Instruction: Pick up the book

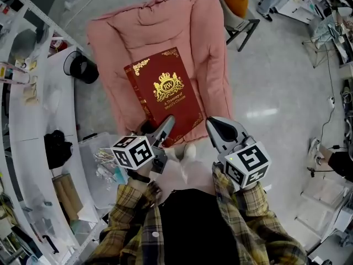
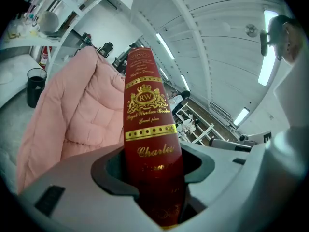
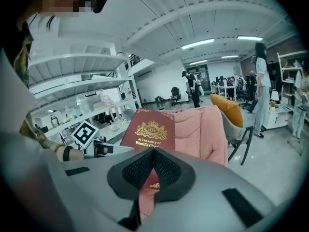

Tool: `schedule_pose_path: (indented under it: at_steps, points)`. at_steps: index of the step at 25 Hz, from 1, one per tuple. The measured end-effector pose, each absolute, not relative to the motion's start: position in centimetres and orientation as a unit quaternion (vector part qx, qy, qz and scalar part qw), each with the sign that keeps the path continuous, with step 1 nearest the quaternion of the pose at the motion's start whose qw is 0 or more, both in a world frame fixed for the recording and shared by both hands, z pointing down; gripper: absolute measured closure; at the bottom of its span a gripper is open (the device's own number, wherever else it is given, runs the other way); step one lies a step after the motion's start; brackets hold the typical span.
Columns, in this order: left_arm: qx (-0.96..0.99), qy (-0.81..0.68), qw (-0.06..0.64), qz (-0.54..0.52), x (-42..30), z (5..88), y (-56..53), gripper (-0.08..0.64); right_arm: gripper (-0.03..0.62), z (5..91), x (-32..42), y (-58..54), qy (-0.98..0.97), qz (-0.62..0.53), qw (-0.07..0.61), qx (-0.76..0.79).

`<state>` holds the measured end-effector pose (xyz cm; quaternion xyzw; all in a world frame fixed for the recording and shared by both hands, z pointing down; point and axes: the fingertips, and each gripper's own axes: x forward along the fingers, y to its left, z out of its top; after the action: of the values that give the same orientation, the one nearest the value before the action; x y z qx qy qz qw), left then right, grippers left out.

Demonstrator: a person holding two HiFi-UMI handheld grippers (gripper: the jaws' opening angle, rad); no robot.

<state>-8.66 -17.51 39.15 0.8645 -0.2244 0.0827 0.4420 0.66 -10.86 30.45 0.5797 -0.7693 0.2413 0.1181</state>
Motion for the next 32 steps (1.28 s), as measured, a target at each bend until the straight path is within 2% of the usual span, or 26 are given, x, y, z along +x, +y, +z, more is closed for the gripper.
schedule_pose_path:
  at_steps: [17,32]
  points:
    - [0.911,-0.197,0.359,0.05,-8.1,29.3,-14.8,0.311,0.577,24.1,0.4,-12.0,-0.794,0.176,0.088,0.575]
    - [0.901,-0.198,0.383,0.05,-8.3,29.4,-13.4,0.314,0.577,24.3,-0.5,-11.4,-0.801,0.19,0.087,0.56]
